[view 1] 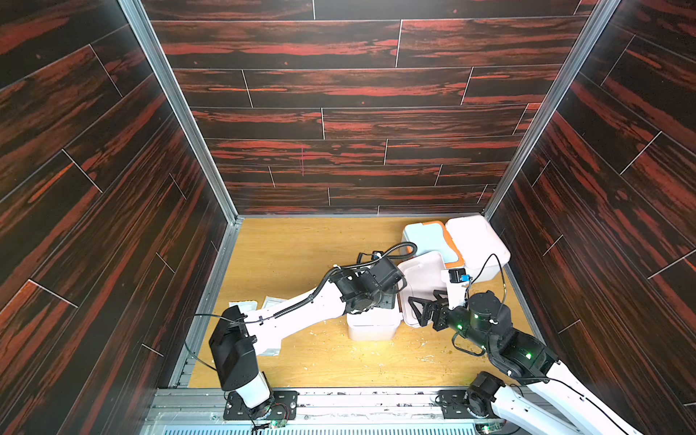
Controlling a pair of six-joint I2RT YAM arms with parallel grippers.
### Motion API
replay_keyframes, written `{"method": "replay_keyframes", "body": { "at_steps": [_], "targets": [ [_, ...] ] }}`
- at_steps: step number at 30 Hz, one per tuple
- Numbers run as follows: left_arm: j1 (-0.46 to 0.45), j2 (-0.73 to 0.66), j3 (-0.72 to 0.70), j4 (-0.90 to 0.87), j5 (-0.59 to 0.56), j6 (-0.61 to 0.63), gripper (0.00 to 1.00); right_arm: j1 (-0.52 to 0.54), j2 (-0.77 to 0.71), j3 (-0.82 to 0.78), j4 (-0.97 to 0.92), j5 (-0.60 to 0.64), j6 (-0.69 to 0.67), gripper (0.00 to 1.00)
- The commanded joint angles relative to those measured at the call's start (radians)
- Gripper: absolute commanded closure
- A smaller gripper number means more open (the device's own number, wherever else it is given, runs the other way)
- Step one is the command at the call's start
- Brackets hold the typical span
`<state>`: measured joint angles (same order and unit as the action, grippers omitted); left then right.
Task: Open first aid kits and take out gauze
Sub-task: Pick up the gauze from the first aid kit.
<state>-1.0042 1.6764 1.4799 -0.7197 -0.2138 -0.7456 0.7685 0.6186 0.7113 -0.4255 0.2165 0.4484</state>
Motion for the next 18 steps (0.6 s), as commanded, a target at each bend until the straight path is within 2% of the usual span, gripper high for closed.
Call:
{"method": "replay_keyframes", "body": {
  "at_steps": [1,6,11,18],
  "targets": [
    [-0.002,0.014,0.024,-0.100,-0.061,-0.011,0.39,0.005,0.008,0.002,0.016,-0.013,0.009,0.01],
    [-0.004,0.030,0.006,-0.095,-0.061,-0.023,0.47,0.005,0.026,0.005,0.018,-0.018,0.009,0.01],
    [-0.004,0.052,0.010,-0.089,-0.047,-0.024,0.67,0.005,0.030,0.005,0.018,-0.022,0.010,0.01],
    [-0.004,0.071,0.013,-0.089,-0.039,-0.024,0.71,0.004,0.029,0.008,0.016,-0.024,0.014,0.01]
  ]
}}
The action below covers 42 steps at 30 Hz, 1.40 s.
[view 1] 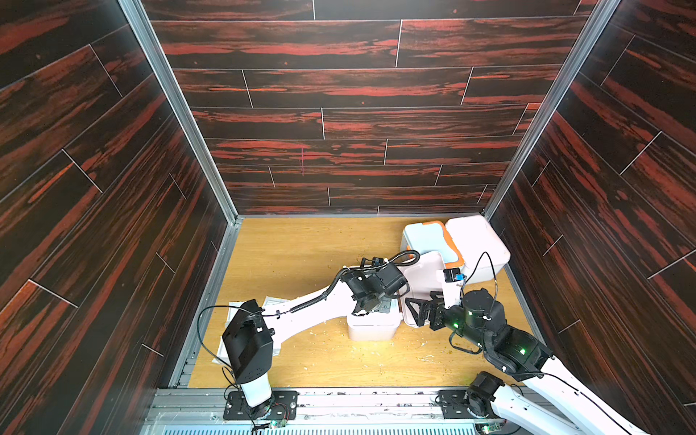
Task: Open first aid kits and take out gauze
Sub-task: Pick up the gauze from the first aid kit.
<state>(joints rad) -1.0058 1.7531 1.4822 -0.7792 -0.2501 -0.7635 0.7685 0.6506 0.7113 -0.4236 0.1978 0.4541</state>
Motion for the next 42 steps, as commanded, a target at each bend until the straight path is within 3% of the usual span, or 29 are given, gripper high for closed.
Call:
{"method": "replay_keyframes", "body": {
  "at_steps": [1,5,15,28,36,42],
  "targets": [
    [-0.003,-0.006,0.010,-0.030,-0.002,-0.008,0.73,0.005,-0.004,0.007,0.017,-0.006,0.010,0.01],
    [-0.003,-0.006,0.012,-0.040,-0.007,-0.013,0.86,0.004,-0.005,0.007,0.014,-0.006,0.011,0.01],
    [-0.001,-0.070,0.004,0.009,-0.003,-0.019,1.00,0.003,-0.004,0.010,0.016,-0.012,0.011,0.01],
    [0.050,-0.240,-0.095,0.252,0.125,-0.030,1.00,0.004,-0.072,0.001,0.040,0.026,0.012,0.01],
    [0.069,-0.367,-0.162,0.357,0.104,-0.053,1.00,0.005,-0.176,-0.015,0.047,0.071,0.013,0.01],
    [0.099,-0.464,-0.253,0.438,0.062,-0.089,1.00,0.004,-0.152,-0.015,0.066,0.062,0.012,0.01]
  ]
}}
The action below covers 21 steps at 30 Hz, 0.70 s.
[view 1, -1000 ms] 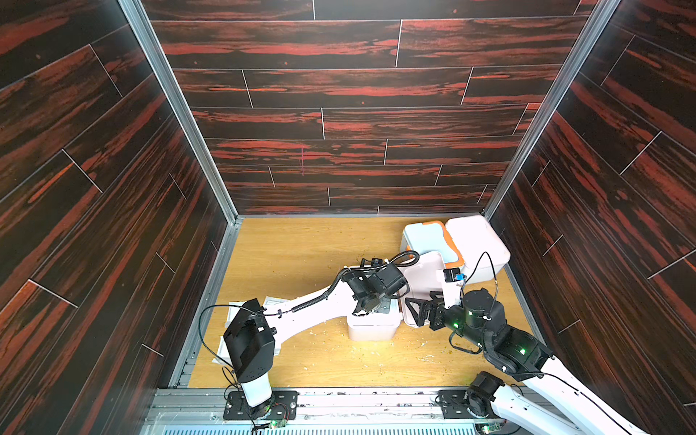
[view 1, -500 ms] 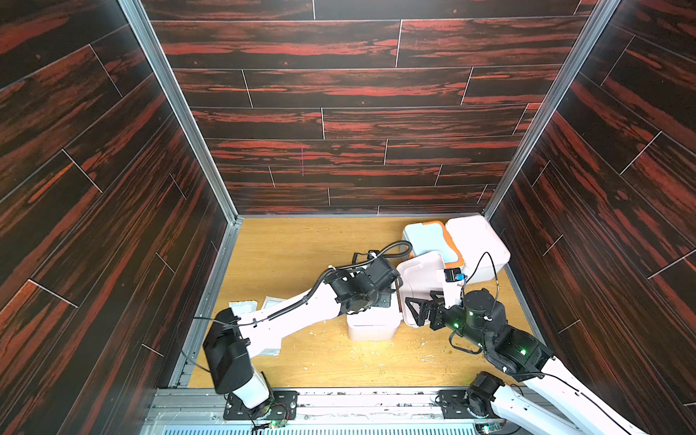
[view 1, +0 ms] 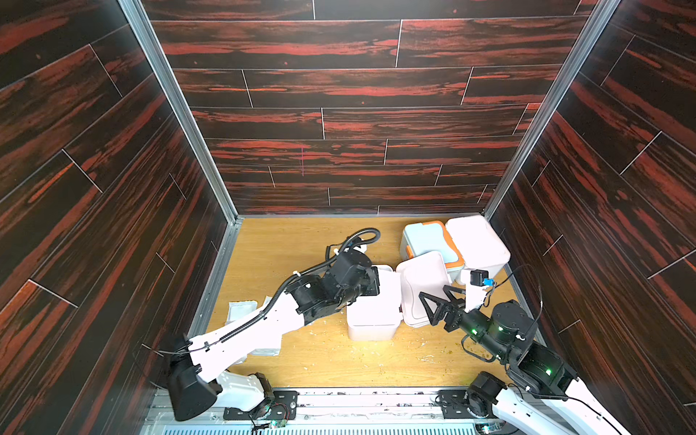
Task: Open first aid kits and take out gauze
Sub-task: Pick up the gauze from the first aid kit, then place the gauze at the center of the board.
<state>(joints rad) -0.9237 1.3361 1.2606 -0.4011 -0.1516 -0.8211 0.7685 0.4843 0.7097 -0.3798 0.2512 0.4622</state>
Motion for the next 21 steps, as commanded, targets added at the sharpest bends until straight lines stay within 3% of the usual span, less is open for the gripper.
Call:
{"method": "replay_keyframes", "body": {
  "at_steps": [1,11,21],
  "targets": [
    [0.023,-0.061,-0.045,0.068,-0.041,-0.036,1.00,0.005,0.023,-0.014,0.028,0.006,0.005,0.01],
    [0.070,-0.156,-0.152,0.101,-0.115,-0.098,1.00,0.005,0.118,-0.018,0.105,-0.080,0.023,0.01],
    [0.094,-0.262,-0.253,0.076,-0.271,-0.200,1.00,0.005,0.226,0.010,0.168,-0.192,-0.017,0.01]
  ]
}}
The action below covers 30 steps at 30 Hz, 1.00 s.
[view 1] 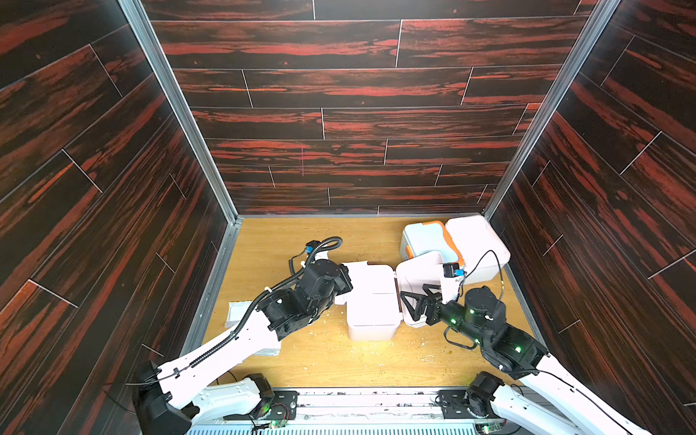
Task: Open first aid kits and take out gauze
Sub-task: Place the gauze at the center of the board.
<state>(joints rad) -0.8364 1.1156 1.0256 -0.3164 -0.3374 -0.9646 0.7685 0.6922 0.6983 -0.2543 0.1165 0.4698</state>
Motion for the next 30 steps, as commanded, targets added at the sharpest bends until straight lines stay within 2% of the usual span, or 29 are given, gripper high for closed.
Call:
{"method": "replay_keyframes", "body": {
  "at_steps": [1,7,12,20,30],
  "targets": [
    [0.007,-0.052,-0.025,-0.023,-0.112,-0.077,1.00,0.005,0.028,0.024,0.046,-0.065,-0.025,0.01],
    [0.008,-0.073,-0.029,-0.147,-0.245,-0.214,1.00,0.005,0.101,0.071,0.031,-0.180,-0.069,0.01],
    [0.008,-0.081,-0.025,-0.320,-0.367,-0.429,1.00,0.006,0.141,0.076,0.066,-0.266,-0.081,0.01],
    [0.008,-0.126,-0.073,-0.499,-0.497,-0.775,1.00,0.005,0.205,0.104,0.046,-0.299,-0.068,0.01],
    [0.005,-0.146,-0.181,-0.652,-0.423,-1.120,1.00,0.005,0.242,0.121,0.026,-0.316,-0.060,0.01]
  ]
}}
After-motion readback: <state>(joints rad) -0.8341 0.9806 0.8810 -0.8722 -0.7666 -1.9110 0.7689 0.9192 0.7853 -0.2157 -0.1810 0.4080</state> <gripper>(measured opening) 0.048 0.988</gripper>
